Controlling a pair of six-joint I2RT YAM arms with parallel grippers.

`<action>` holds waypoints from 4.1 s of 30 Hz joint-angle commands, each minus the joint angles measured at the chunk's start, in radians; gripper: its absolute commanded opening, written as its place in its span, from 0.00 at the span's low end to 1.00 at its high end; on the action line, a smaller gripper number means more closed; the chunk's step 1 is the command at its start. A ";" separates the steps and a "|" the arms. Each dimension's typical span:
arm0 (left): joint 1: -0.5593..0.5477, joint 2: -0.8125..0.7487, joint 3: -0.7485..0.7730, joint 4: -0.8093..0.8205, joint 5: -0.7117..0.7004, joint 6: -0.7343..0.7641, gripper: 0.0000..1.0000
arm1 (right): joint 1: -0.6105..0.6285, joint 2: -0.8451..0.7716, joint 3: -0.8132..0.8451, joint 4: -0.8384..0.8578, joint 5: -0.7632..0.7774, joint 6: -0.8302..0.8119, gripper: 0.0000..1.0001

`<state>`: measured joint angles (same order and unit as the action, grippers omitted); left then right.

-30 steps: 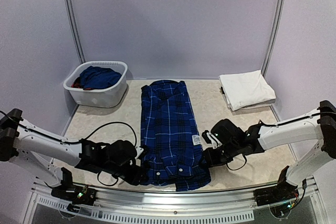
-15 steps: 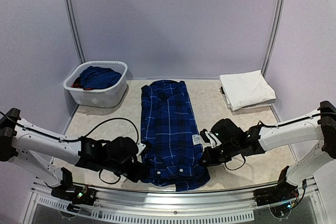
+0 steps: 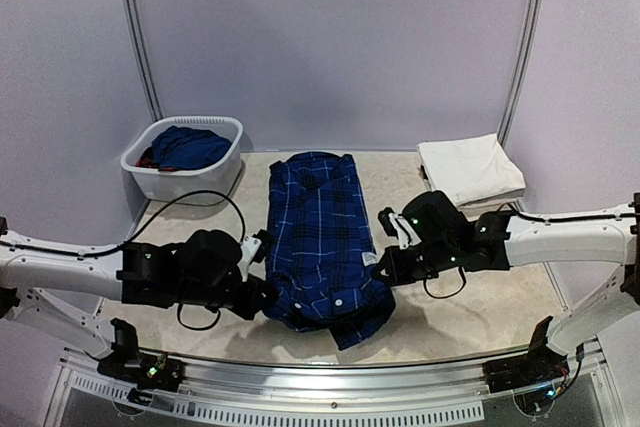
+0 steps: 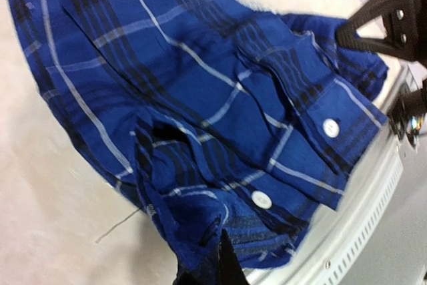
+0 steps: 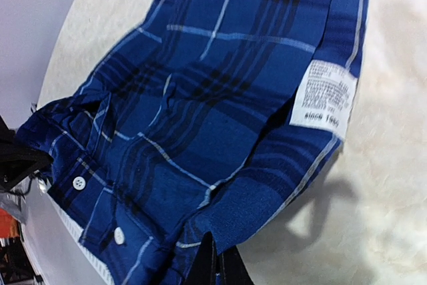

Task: Fold and stack the mixed laundry pile
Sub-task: Fold the rectangle-folded shirt at the center of the board, then smooth out the 2/3-rectangle-folded shirt at the center of the board.

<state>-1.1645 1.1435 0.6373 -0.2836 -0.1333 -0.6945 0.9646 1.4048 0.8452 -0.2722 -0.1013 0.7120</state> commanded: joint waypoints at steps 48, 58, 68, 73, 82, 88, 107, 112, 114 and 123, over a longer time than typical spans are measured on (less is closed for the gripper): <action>0.603 0.735 0.644 -0.006 0.051 0.271 0.00 | -0.371 0.742 0.891 -0.260 -0.037 -0.130 0.01; 0.660 0.899 0.876 -0.102 0.035 0.289 0.12 | -0.473 0.867 1.037 -0.189 -0.251 -0.108 0.36; 0.671 0.772 0.972 -0.173 -0.049 0.293 0.99 | -0.504 0.748 0.987 -0.151 -0.320 -0.111 0.48; 0.607 0.556 0.818 -0.143 -0.175 0.345 0.97 | -0.468 0.571 0.755 -0.114 -0.218 -0.154 0.47; 0.444 0.304 0.456 -0.053 -0.123 0.314 0.57 | -0.304 0.410 0.504 -0.095 -0.113 -0.175 0.42; 0.413 0.332 0.365 0.014 -0.066 0.296 0.53 | -0.263 0.437 0.488 -0.087 -0.093 -0.150 0.38; 0.411 0.589 0.380 0.230 0.068 0.307 0.42 | -0.264 0.698 0.700 -0.102 -0.127 -0.148 0.25; 0.411 0.615 0.379 0.237 0.071 0.310 0.40 | -0.273 0.768 0.781 -0.129 -0.121 -0.160 0.25; 0.411 0.624 0.375 0.243 0.076 0.311 0.40 | -0.279 0.785 0.809 -0.135 -0.114 -0.164 0.25; 0.411 0.648 0.353 0.265 0.093 0.305 0.36 | -0.338 0.822 0.902 -0.105 -0.118 -0.165 0.26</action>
<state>-0.7456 1.7733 1.0050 -0.0505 -0.0551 -0.3927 0.6640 2.1933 1.6924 -0.3927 -0.2333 0.5560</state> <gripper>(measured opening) 0.367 0.254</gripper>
